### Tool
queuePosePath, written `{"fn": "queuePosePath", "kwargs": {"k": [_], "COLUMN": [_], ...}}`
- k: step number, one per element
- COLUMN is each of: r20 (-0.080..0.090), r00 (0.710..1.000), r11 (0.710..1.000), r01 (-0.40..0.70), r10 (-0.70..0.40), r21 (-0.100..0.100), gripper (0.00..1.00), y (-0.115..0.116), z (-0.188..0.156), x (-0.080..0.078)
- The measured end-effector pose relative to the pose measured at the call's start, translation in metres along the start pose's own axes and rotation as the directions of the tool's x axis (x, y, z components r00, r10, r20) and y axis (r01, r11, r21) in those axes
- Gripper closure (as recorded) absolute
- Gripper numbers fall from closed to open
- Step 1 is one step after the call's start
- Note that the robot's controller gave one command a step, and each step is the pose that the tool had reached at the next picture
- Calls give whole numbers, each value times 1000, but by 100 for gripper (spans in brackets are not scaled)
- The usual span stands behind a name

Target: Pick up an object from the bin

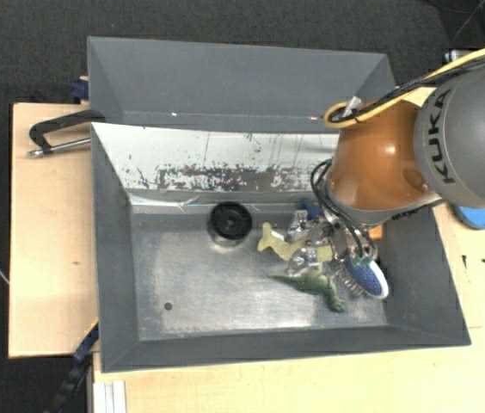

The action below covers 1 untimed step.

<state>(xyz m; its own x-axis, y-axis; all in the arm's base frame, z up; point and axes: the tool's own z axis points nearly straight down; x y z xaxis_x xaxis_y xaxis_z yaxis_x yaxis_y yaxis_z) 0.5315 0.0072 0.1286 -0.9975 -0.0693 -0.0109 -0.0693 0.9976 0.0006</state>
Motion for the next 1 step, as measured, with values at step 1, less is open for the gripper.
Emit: {"fn": "queuePosePath", "kwargs": {"k": [1], "r20": [1], "r00": [1000], "r11": [1000], "r01": [0], "r10": [0], "r21": [0], "gripper": [100], "y": [1], "z": [-48], "x": [-3]}}
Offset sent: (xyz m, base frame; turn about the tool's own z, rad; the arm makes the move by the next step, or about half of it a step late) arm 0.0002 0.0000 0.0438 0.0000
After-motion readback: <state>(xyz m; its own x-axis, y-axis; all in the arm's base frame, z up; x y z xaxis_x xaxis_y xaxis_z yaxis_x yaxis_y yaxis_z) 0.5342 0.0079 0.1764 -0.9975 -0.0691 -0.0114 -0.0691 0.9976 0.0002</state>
